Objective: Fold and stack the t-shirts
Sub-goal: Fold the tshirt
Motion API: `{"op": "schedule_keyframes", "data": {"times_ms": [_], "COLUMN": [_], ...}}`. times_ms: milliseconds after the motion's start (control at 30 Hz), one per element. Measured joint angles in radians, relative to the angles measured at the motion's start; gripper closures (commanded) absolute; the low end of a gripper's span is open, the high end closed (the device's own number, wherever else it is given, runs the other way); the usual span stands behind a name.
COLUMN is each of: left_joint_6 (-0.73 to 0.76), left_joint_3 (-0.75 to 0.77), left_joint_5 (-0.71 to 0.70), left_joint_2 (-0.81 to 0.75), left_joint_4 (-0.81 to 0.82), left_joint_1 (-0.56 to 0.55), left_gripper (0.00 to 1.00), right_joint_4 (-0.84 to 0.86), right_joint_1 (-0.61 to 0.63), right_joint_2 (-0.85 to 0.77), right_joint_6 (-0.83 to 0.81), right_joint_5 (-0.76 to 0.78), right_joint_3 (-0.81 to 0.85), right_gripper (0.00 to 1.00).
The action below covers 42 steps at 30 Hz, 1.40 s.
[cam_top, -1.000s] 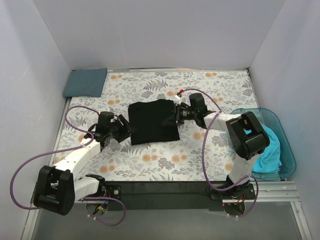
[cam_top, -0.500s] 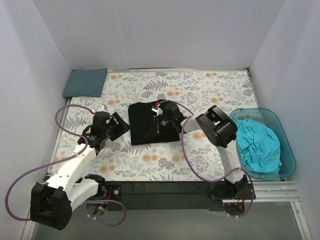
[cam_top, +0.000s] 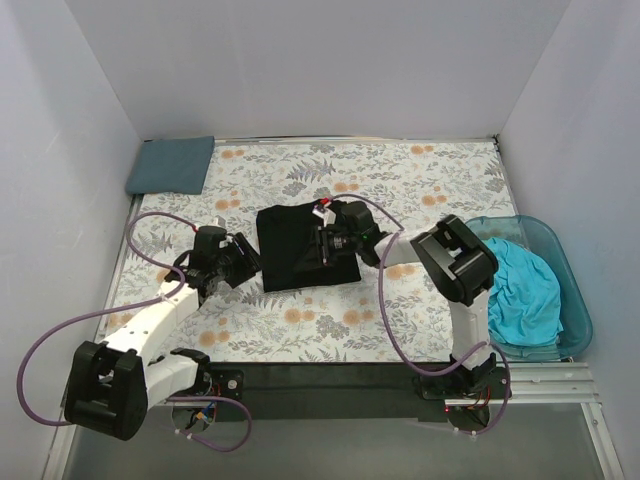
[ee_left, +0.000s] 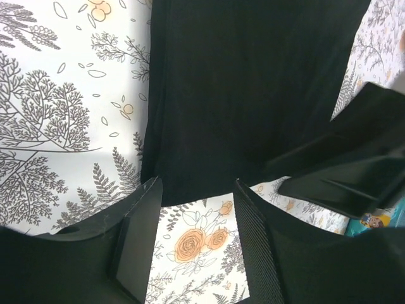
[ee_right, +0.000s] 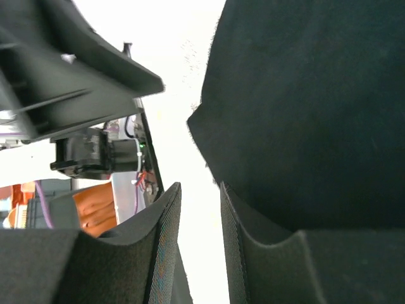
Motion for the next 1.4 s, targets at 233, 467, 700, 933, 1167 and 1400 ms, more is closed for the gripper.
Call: {"op": "schedule_keyframes", "data": {"times_ms": [233,467,700,933,1167,1400], "left_joint_6": [-0.028,-0.097,-0.224,-0.206,-0.106,-0.048], "left_joint_3": [-0.006,-0.058,-0.141,-0.093,0.192,0.423], "left_joint_5": [0.046,0.047,0.022,-0.059,-0.088,-0.066], "left_joint_2": [0.055,0.177,0.187,0.096,0.255,0.607], "left_joint_4": [0.067,0.124,0.188,0.074,0.122,0.204], "left_joint_1": [-0.029,-0.060,-0.023,-0.010,0.014,0.057], "left_gripper": [0.71,0.99,1.00,0.75,0.71,0.71], "right_joint_4": [0.009,0.000,0.031,-0.005,-0.017,0.005], "right_joint_1": [-0.125,-0.243,-0.295,-0.304,-0.305,-0.317], "right_joint_2": [-0.135,-0.111,-0.100,-0.153,-0.126,0.068], "right_joint_6": [-0.024,-0.063,-0.065,-0.060,-0.031,0.017], "right_joint_5": [-0.016,-0.019,-0.061,-0.053,-0.023,0.029], "right_joint_3": [-0.137,-0.275,-0.313,-0.290,-0.004,0.294], "right_gripper": [0.67,0.69,0.70,0.70,0.69,0.68]}}
